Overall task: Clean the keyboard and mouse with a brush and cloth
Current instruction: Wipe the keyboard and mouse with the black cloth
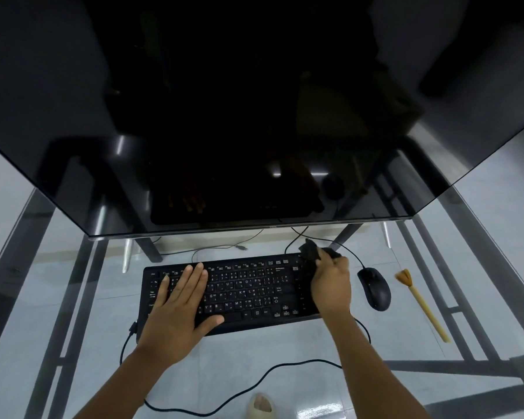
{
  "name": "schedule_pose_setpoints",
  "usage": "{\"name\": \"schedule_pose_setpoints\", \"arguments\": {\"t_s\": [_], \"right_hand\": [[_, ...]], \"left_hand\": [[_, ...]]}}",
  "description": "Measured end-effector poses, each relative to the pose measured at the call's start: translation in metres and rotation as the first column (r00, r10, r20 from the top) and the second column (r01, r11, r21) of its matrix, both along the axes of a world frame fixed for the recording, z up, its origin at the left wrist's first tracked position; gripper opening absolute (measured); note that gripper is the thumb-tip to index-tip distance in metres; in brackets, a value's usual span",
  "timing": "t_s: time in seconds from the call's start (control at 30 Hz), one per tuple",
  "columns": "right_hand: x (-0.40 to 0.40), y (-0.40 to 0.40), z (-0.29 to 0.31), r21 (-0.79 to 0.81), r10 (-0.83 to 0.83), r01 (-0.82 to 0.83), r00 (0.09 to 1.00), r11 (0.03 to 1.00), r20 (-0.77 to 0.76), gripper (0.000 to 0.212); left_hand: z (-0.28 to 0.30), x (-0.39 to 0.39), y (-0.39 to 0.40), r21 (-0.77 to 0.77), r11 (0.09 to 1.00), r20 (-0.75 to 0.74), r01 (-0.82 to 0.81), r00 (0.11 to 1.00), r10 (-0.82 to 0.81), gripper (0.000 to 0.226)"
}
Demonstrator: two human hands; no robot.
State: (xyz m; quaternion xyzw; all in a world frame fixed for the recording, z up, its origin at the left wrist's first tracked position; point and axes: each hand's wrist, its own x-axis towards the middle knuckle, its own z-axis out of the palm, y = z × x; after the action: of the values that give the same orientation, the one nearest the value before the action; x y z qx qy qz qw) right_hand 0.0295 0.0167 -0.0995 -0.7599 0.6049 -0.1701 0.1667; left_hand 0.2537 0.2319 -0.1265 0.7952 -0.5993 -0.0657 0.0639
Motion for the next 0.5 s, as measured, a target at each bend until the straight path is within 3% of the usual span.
{"name": "schedule_pose_setpoints", "arguments": {"t_s": [0.07, 0.13, 0.23, 0.3, 0.37, 0.43, 0.5], "right_hand": [[0.019, 0.010, -0.002, -0.046, 0.029, -0.031, 0.999, 0.998, -0.039, 0.036], [0.049, 0.041, -0.002, -0.066, 0.209, -0.209, 0.978, 0.976, -0.018, 0.038], [0.063, 0.064, -0.001, -0.071, 0.494, -0.495, 0.869, 0.866, -0.036, 0.045], [0.044, 0.041, 0.003, -0.028, 0.416, -0.417, 0.909, 0.908, -0.031, 0.047], [0.014, 0.010, 0.006, 0.024, 0.181, -0.180, 0.983, 0.983, -0.031, 0.045], [-0.003, -0.006, 0.004, 0.049, -0.020, 0.022, 0.999, 0.999, -0.027, 0.043], [0.013, 0.011, 0.003, -0.011, 0.012, -0.013, 0.998, 1.000, -0.056, 0.047]], "left_hand": [[0.000, 0.000, 0.000, 0.002, 1.000, 0.013, 0.000, 1.000, -0.001, 0.087], [0.000, 0.000, -0.001, -0.001, 1.000, 0.024, 0.002, 1.000, -0.002, 0.087], [0.000, -0.001, -0.001, -0.017, 1.000, 0.021, 0.003, 1.000, -0.003, 0.087], [0.001, 0.000, -0.001, -0.015, 1.000, 0.013, -0.001, 1.000, 0.002, 0.088], [0.001, -0.001, -0.001, -0.011, 1.000, 0.013, -0.012, 1.000, 0.012, 0.088], [0.001, -0.001, -0.001, -0.009, 1.000, 0.013, -0.011, 1.000, 0.012, 0.088], [0.000, -0.001, -0.001, -0.010, 1.000, 0.016, -0.009, 1.000, 0.010, 0.088]]}}
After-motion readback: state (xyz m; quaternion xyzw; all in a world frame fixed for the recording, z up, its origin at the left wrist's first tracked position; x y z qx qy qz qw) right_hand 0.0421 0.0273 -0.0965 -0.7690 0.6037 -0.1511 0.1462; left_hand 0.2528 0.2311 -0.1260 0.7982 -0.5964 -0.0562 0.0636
